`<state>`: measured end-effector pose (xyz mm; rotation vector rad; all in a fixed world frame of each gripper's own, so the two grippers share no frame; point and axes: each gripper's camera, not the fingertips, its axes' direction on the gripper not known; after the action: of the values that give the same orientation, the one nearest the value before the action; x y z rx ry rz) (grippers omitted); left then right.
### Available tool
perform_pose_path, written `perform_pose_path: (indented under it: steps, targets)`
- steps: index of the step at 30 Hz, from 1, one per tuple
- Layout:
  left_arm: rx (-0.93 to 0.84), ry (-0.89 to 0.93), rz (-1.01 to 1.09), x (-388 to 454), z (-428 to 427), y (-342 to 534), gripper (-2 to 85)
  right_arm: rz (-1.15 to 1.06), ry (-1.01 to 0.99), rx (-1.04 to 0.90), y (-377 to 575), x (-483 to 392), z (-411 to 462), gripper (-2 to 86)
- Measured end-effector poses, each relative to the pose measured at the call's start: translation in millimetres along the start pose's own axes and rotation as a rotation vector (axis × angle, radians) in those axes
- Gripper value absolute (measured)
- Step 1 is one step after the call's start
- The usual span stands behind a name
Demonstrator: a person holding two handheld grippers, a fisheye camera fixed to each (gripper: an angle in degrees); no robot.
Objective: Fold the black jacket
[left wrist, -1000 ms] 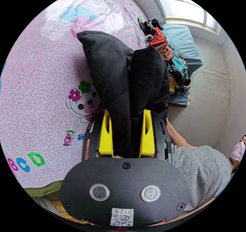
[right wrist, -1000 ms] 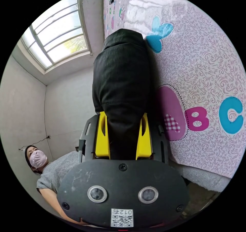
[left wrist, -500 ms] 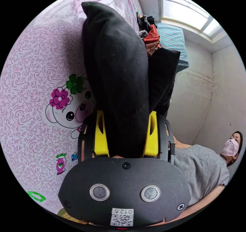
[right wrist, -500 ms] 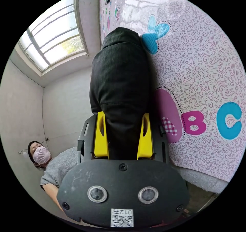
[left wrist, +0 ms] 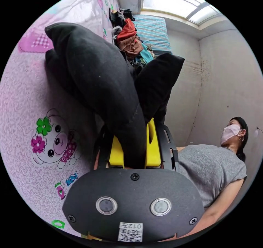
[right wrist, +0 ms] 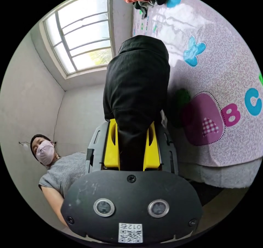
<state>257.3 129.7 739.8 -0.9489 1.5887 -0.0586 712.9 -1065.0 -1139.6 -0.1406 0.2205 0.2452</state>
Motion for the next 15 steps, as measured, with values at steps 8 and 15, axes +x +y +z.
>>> perform_pose_path:
  steps: [8,15]
  targets:
    - [-0.296,0.019,0.142,31,134,-49,15.2,-0.103,-0.028,0.352,193,35,-66,13.9]
    - [-0.586,0.053,0.259,62,341,-42,15.2,-0.172,-0.031,0.65,389,83,-141,14.1]
